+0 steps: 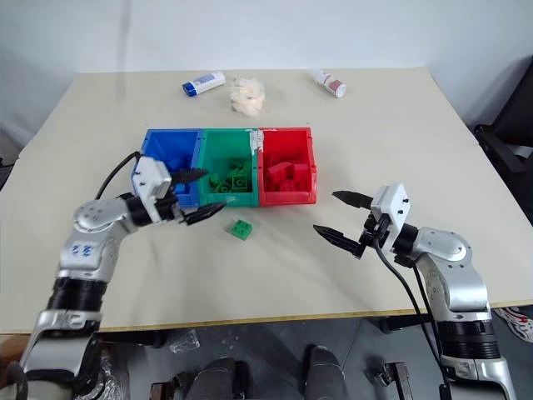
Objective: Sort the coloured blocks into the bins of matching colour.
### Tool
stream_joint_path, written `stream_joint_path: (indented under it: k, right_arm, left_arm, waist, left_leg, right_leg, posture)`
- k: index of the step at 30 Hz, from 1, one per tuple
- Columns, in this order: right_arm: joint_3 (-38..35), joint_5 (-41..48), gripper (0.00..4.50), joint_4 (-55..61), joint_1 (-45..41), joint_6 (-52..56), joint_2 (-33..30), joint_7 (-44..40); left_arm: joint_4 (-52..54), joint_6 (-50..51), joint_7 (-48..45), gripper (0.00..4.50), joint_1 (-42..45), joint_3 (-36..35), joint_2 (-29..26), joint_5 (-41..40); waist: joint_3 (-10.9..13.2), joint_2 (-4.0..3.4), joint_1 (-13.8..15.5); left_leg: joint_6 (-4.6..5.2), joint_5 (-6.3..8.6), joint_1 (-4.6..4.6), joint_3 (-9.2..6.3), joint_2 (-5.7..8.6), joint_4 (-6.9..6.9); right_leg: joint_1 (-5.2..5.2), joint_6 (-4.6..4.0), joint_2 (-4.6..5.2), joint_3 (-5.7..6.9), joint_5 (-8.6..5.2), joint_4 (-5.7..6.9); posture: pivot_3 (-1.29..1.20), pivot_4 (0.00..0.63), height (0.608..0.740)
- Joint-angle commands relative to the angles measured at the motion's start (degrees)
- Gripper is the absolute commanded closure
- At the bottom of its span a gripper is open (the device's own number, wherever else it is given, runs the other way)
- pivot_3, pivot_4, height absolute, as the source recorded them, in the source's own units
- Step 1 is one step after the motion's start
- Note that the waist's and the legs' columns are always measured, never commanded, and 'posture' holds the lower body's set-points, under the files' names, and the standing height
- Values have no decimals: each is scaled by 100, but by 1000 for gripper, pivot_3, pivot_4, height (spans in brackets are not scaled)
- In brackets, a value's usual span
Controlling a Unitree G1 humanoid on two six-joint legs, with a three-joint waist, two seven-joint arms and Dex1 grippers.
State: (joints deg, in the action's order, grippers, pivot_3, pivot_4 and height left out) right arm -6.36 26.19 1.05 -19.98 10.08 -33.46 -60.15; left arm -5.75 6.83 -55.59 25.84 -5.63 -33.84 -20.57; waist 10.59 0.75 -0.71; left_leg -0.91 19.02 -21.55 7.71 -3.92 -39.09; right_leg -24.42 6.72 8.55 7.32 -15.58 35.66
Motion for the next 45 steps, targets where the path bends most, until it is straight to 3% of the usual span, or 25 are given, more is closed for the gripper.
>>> stream_joint_path:
  k: [1, 9, 14, 19, 25, 31, 39, 45]
  right_arm:
    - [89, 20, 0, -166, -229, -106, -13, -211]
    - [253, -35, 0, -577, -520, -167, 21, -519]
    - [304, 0, 0, -703, -603, -188, 14, -724]
    - [342, 59, 0, -622, -548, -128, -78, -1016]
    - [363, 114, 0, -313, -254, -42, -288, -1375]
    - [276, 102, 0, -32, 5, 41, -334, -1263]
    - [154, 121, 0, 346, 390, 37, -340, -878]
    - [69, 140, 0, 543, 647, 5, -366, -679]
  left_arm:
    - [1060, 289, -206, 13, -931, -453, -384, -438]
    - [1640, 197, -529, 13, -3273, -1670, -868, -749]
    - [1843, 220, -496, 13, -3681, -1913, -854, -847]
    - [1907, 240, -192, 13, -3290, -1428, -620, -676]
    - [1533, 130, 273, 13, -2369, -263, -48, -37]
    - [394, -323, 666, 13, -1350, 535, 569, 707]
    - [-888, -910, 699, 13, -403, 1011, 1150, 1084]
    - [-1105, -1033, 474, 1741, -196, 1177, 1322, 1094]
  waist:
    - [0, 0, -5]
    - [0, -1, -79]
    - [0, 0, -65]
    - [0, -1, -75]
    - [0, -1, -42]
    - [-2, -1, -66]
    - [-2, 0, -46]
    - [-2, 0, 74]
  left_leg:
    - [0, 0, 0, 0, -1, 0]
    - [4, 8, 2, 1, -4, 1]
    - [5, 12, 1, 3, -5, 1]
    - [4, 13, 2, 3, -6, 1]
    - [3, 13, 2, 6, -3, 1]
    - [3, 12, 5, 10, -2, 0]
    - [4, 11, 5, 12, 0, -2]
    - [6, 10, 6, 13, 1, -10]
  right_leg:
    - [0, 0, 0, 0, 0, -2]
    - [-1, -1, 1, -4, 0, -3]
    - [-3, -3, 1, -3, -1, -6]
    - [-3, -3, 1, -3, -1, -3]
    - [-2, -2, 1, -4, 0, -2]
    - [-1, -1, 0, -5, 1, -3]
    - [0, 2, 0, -6, 4, -4]
    - [2, 5, 0, -10, 6, -5]
  posture:
    - [0, 150, 740]
    - [0, 150, 740]
    - [0, 150, 740]
    - [0, 150, 740]
    - [0, 150, 740]
    - [0, 150, 740]
    - [0, 150, 740]
    - [0, 150, 740]
